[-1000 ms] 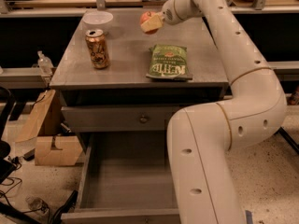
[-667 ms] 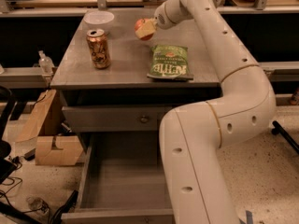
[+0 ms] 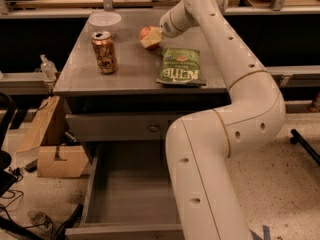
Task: Pick apple from middle drawer and place on counter
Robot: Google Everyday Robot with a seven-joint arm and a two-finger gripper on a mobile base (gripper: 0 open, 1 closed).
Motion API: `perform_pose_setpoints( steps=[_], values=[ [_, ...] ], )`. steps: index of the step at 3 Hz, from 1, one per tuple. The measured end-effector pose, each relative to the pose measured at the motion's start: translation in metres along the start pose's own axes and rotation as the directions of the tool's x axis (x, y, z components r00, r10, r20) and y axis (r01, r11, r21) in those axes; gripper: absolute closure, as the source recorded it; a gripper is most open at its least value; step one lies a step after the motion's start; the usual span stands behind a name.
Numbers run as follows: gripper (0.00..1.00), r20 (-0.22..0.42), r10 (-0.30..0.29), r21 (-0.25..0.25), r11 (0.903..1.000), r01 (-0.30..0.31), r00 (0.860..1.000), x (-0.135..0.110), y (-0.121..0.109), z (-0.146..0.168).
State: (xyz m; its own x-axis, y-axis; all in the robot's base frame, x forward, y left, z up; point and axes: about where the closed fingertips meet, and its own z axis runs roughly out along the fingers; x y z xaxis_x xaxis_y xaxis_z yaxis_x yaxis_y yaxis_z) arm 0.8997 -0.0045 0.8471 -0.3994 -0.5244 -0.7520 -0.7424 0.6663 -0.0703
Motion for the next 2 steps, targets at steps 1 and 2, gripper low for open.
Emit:
perform_pose_setpoints(
  steps=[1, 2],
  values=[
    [0.51, -0.003, 0.001, -0.004, 1.0000, -0.001, 1.000, 0.0012, 0.0014, 0.0035],
    [0.20, -0.004, 0.001, -0.005, 1.0000, -0.001, 1.000, 0.0017, 0.0019, 0.0049]
  ],
)
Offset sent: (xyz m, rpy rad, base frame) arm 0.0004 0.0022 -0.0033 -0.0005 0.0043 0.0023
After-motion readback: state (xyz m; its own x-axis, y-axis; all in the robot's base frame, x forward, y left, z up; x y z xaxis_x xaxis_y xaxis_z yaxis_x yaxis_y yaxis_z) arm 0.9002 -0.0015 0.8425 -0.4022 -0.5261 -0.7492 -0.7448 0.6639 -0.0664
